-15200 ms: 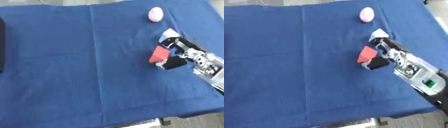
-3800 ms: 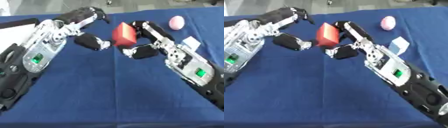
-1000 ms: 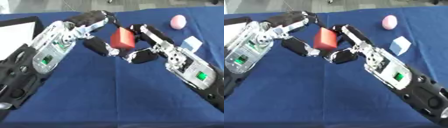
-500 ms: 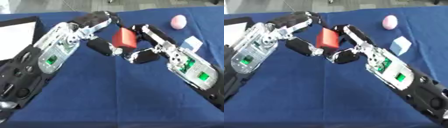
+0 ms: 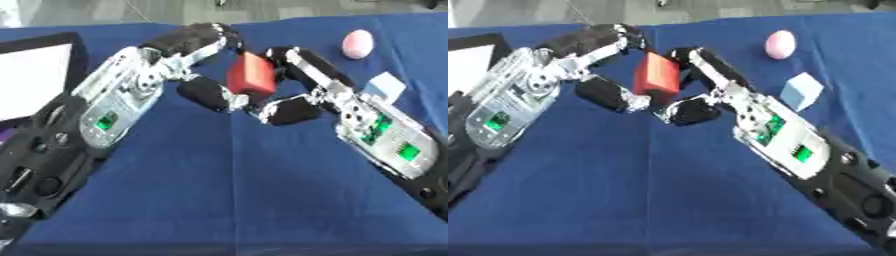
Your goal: Pick up the objects with one hand, pass them to the other hand, and then place them into the box on the other side of the table.
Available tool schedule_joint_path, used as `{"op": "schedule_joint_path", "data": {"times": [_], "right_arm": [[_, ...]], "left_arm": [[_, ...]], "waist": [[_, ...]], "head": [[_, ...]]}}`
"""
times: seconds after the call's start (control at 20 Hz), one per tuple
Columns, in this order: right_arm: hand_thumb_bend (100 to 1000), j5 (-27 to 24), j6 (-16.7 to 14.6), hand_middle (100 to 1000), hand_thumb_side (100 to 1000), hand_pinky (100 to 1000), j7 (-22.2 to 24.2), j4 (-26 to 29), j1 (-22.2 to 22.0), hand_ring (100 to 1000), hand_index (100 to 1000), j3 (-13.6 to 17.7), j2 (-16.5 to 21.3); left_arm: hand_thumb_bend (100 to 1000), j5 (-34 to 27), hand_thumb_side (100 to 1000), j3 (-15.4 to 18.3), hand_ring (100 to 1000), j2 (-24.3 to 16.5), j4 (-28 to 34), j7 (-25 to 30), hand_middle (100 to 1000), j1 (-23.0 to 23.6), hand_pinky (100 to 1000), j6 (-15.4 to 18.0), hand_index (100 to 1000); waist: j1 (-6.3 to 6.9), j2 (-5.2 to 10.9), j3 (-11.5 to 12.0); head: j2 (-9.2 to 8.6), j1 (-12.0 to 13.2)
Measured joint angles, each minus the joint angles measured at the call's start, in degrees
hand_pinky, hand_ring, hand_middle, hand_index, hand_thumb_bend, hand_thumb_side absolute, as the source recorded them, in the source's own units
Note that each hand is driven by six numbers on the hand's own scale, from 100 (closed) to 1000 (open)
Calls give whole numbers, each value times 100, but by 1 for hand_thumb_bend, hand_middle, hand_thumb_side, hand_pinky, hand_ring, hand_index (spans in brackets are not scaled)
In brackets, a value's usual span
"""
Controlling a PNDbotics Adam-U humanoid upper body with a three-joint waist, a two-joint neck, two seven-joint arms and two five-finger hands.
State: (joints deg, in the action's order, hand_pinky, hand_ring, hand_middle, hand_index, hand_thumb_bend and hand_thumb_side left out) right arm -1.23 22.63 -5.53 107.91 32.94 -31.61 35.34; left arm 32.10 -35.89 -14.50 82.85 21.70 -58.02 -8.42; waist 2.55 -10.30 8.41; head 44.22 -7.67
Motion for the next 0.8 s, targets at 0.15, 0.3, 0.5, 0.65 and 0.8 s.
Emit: {"op": "schedule_joint_path", "data": {"times": [0.15, 0.3, 0.5, 0.65, 0.8], "right_arm": [[225, 0, 6, 615, 100, 635, -2, 7, 0, 750, 561, 0, 5], [260, 1, 10, 620, 100, 636, -6, 8, -1, 751, 566, -1, 13], [333, 6, 20, 626, 100, 640, -15, 12, -5, 755, 574, -1, 25], [408, 45, 25, 645, 100, 642, -19, 12, -18, 764, 592, -1, 28], [447, 99, 23, 669, 100, 647, -17, 12, -19, 775, 616, 3, 36]], "left_arm": [[136, -39, 326, 0, 802, 0, 5, -6, 676, 0, 763, -20, 672], [104, -95, 300, 0, 789, 0, 9, -26, 653, 0, 752, -37, 628], [100, -137, 260, 0, 773, 0, 9, -75, 624, 0, 740, -55, 552], [100, -170, 244, -1, 763, 2, 19, -109, 606, 0, 731, -56, 511], [100, -172, 229, -2, 755, 2, 24, -126, 593, 0, 726, -57, 490]], "waist": [[1, 0, 1], [1, 0, 1], [3, -1, 2], [3, -1, 2], [4, -1, 1]], "head": [[0, 1], [0, 2], [0, 4], [0, 8], [0, 12]]}}
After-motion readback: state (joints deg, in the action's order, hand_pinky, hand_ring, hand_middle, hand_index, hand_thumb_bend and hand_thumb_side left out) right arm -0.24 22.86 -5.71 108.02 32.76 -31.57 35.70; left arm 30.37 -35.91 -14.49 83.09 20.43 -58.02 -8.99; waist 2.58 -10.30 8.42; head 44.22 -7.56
